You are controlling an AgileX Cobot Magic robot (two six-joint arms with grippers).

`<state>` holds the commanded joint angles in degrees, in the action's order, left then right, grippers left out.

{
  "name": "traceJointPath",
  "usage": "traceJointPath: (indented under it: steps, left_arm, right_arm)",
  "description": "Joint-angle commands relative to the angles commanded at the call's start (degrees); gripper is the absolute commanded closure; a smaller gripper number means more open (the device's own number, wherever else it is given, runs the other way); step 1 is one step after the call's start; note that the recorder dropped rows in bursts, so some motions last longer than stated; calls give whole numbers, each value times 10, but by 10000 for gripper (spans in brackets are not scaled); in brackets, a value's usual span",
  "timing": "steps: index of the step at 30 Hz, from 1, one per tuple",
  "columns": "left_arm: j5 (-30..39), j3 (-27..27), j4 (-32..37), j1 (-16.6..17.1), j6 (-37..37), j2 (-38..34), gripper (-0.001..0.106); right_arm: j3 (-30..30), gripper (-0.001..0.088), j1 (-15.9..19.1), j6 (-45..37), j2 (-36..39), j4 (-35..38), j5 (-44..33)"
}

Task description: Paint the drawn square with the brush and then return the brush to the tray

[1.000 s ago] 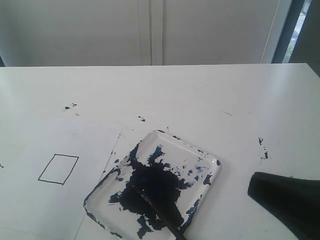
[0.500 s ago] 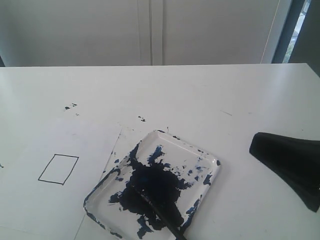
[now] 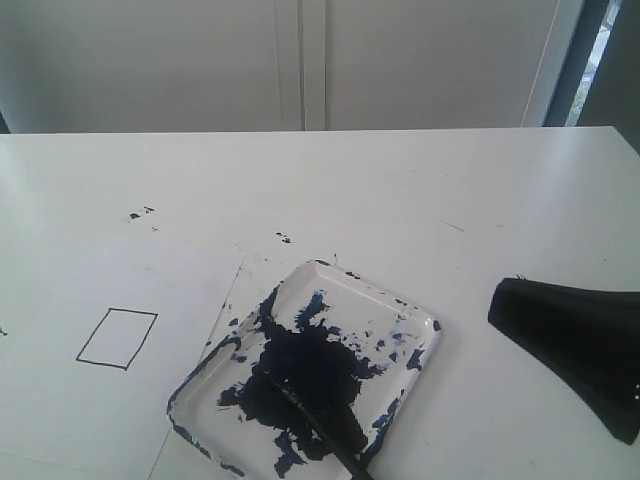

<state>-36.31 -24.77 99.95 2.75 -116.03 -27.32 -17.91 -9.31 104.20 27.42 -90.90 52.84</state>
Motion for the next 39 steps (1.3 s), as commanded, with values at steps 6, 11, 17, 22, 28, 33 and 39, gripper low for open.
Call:
traceJointPath:
  steps: [6, 11, 17, 22, 28, 33, 39]
  left_arm:
    - [-2, 0, 0, 0, 11, 0, 1053]
    - [0, 0, 0, 0, 20, 0, 1053]
    - [-2, 0, 0, 0, 25, 0, 1053]
    - [-1, 0, 0, 0, 34, 0, 1053]
    - [-1, 0, -107, 0, 165, 0, 1053]
    - [12, 0, -221, 0, 280, 0, 1053]
    - [116, 0, -342, 0, 434, 0, 1053]
  right_arm:
    - [0, 868, 0, 0, 0, 0, 0]
    - [0, 868, 0, 0, 0, -1, 0]
    - [0, 868, 0, 0, 0, -1, 0]
    - [0, 868, 0, 0, 0, -1, 0]
    - [0, 868, 0, 0, 0, -1, 0]
    - [0, 868, 0, 0, 0, -1, 0]
    - [0, 868, 0, 0, 0, -1, 0]
